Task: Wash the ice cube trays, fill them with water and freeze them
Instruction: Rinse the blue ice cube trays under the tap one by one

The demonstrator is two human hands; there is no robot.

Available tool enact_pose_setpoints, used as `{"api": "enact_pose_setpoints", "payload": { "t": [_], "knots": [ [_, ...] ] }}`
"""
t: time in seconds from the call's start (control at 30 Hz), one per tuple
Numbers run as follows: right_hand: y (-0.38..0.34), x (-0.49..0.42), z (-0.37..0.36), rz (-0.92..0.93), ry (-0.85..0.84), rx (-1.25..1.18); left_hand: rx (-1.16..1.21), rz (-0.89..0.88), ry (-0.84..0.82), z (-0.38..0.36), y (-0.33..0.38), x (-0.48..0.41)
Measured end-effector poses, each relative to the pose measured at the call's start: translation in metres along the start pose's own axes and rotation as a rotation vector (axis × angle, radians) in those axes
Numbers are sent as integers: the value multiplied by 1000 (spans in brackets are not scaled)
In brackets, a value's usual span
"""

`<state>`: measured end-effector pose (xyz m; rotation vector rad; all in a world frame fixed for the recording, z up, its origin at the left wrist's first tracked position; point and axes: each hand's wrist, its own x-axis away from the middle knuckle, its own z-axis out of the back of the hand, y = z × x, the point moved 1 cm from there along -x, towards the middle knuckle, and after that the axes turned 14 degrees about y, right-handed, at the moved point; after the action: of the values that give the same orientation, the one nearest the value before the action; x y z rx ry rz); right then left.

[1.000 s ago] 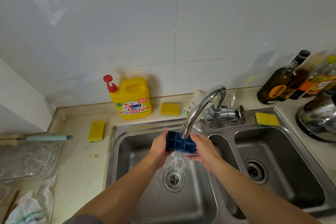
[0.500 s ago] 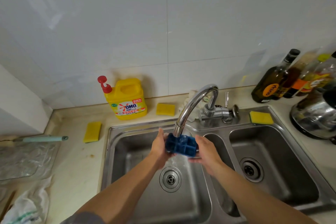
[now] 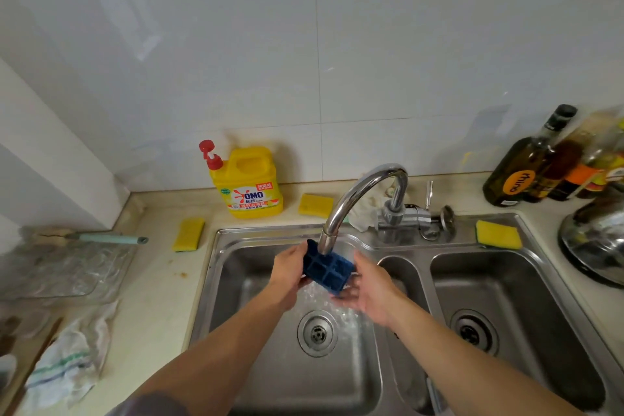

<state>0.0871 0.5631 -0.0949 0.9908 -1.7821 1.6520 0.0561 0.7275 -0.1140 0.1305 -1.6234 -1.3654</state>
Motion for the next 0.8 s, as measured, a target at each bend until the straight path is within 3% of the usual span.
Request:
{"api": "enact_pose_setpoints", "payload": {
  "t": [0.13, 0.33, 0.43, 0.57, 0.7, 0.8],
  "knots": [
    [-2, 2, 3, -26, -48, 72, 30, -5, 56, 7, -1, 4],
    [10, 5, 15, -241, -190, 49, -12, 6, 28, 9, -20, 16],
    [14, 6, 19, -219, -221, 51, -33, 17, -13, 13, -34, 14],
    [27, 3, 27, -75, -65, 182, -188, -54, -54, 16, -47, 11],
    [35, 2, 36, 280, 138, 616, -389, -91, -58, 18, -56, 12],
    [34, 4, 44, 512, 229, 764, -560, -165, -81, 18, -60, 10]
  ]
}}
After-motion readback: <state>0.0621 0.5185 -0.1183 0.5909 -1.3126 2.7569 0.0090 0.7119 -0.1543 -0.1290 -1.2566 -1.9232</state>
